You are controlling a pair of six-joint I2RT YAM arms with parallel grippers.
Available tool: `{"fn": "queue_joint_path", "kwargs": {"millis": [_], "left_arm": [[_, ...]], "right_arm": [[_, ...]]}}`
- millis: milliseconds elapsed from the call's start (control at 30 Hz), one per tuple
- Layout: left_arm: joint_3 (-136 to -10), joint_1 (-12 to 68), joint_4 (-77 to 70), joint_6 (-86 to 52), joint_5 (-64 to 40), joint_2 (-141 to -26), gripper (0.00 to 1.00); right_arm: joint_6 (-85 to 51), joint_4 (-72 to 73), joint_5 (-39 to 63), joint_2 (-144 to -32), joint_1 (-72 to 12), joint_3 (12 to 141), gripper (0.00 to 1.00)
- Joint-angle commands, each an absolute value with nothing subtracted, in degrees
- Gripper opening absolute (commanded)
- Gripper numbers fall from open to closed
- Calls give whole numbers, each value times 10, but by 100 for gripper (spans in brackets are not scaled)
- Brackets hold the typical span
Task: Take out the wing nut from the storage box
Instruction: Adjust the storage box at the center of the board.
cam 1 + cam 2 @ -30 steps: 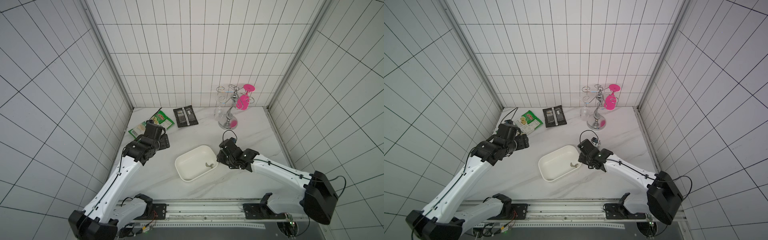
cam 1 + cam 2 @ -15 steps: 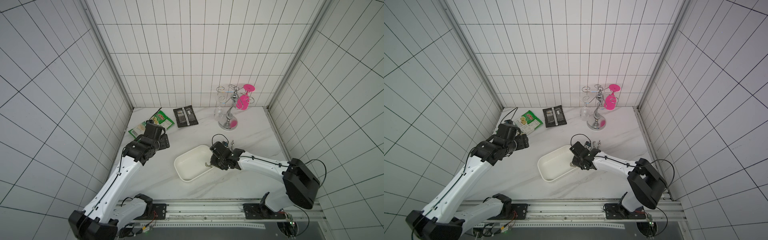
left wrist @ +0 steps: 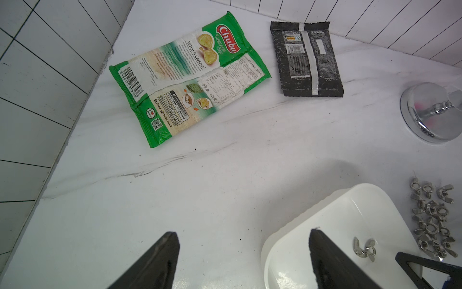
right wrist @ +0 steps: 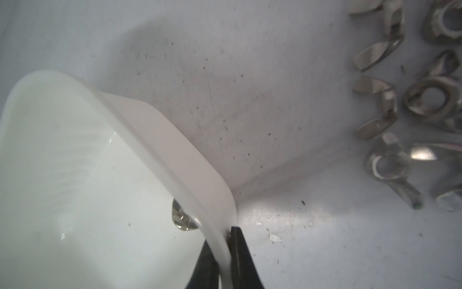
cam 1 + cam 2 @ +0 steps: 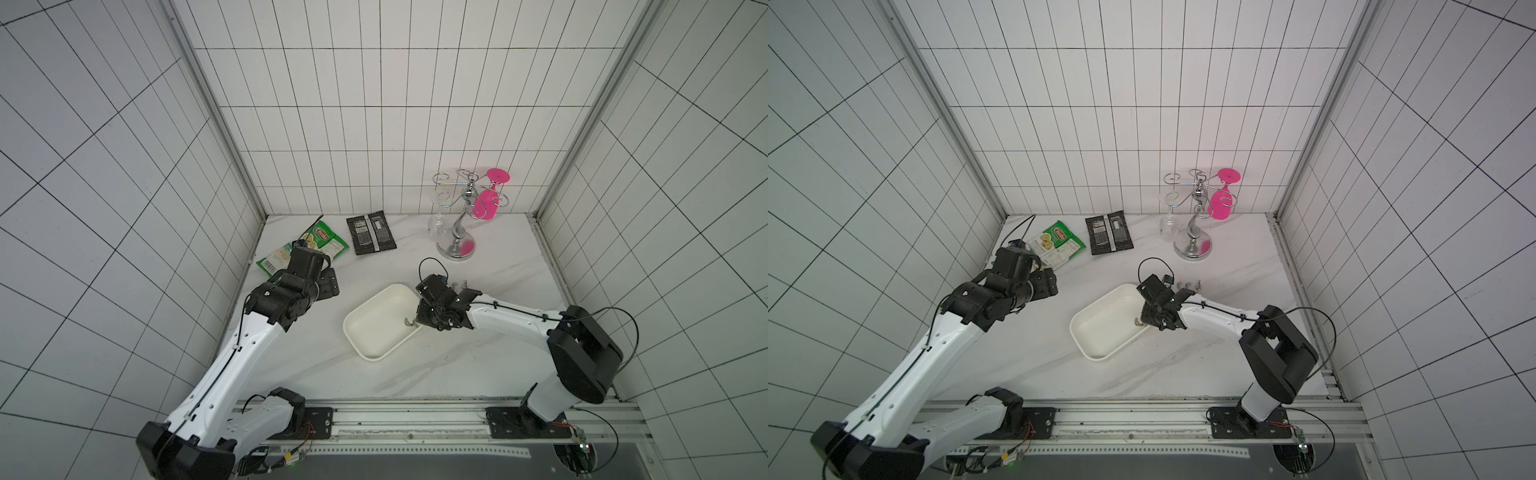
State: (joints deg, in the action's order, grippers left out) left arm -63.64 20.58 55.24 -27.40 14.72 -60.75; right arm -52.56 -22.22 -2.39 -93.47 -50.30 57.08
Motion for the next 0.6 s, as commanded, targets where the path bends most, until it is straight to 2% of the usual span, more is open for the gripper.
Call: {"fn": "queue_joint_path", "kwargs": {"millis": [0, 167, 400, 567], "left_arm": [[-649, 207, 552, -270, 150, -600, 85], [-649, 207, 552, -271, 148, -602, 85], [-653, 207, 555, -270, 147, -604, 85], [-655, 207, 555, -268, 144, -610, 85]], "right_arm": [[-404, -262, -18, -961, -480, 614, 3], [-254, -345, 21, -1020, -461, 685, 2], [-114, -417, -19, -1073, -457, 754, 2], [-7, -441, -7, -1087, -451, 785, 2]]}}
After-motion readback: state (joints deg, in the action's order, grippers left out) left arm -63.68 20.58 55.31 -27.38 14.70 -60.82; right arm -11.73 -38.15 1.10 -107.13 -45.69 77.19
